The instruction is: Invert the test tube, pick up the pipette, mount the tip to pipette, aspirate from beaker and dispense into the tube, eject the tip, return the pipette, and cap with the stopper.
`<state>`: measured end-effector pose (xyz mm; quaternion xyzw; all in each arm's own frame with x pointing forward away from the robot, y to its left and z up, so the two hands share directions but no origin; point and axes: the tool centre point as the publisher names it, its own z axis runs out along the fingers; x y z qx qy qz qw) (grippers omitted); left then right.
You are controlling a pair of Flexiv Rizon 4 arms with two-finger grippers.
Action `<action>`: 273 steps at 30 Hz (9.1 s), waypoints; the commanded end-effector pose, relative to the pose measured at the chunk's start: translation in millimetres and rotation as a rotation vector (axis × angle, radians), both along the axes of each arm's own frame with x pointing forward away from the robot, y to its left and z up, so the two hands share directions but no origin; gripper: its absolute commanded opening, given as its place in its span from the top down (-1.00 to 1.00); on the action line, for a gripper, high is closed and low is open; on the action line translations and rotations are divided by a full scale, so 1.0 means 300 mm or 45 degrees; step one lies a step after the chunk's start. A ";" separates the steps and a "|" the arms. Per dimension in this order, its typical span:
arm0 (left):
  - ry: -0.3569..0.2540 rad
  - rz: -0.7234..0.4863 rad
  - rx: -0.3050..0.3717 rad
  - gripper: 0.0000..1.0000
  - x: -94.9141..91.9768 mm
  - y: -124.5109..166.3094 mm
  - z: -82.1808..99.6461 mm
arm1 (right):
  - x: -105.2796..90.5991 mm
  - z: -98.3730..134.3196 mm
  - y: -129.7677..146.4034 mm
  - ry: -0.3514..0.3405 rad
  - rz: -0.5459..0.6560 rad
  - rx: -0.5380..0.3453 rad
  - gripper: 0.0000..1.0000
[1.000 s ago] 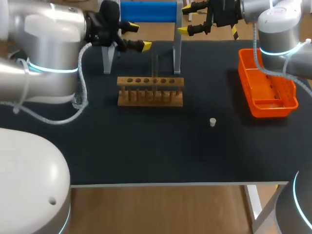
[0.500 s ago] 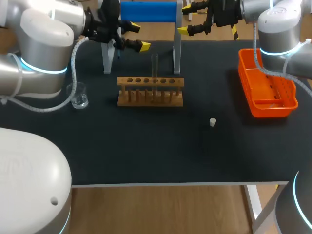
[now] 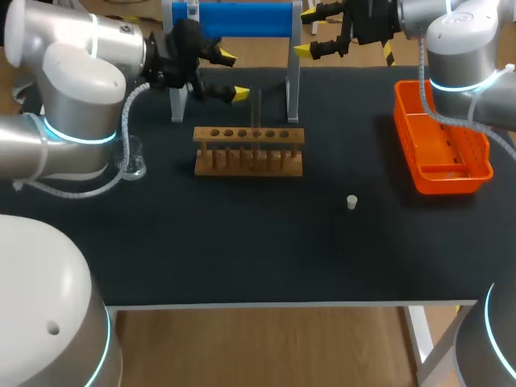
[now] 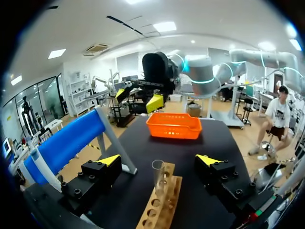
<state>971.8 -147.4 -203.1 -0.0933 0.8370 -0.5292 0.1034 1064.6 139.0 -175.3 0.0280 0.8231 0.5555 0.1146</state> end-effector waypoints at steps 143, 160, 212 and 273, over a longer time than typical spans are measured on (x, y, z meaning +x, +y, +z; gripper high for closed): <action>0.089 -0.141 0.122 -1.00 0.069 -0.170 -0.307 | -0.829 -0.511 -0.544 0.016 -0.077 -0.133 -1.00; 0.089 -0.141 0.122 -1.00 0.069 -0.170 -0.307 | -0.849 -0.723 -0.491 0.184 -0.092 -0.188 -1.00; 0.089 -0.141 0.122 -1.00 0.069 -0.170 -0.307 | -0.728 -0.830 -0.365 0.261 -0.214 -0.238 0.08; 0.089 -0.141 0.122 -1.00 0.069 -0.170 -0.307 | -0.664 -0.654 -0.382 0.245 -0.159 -0.231 1.00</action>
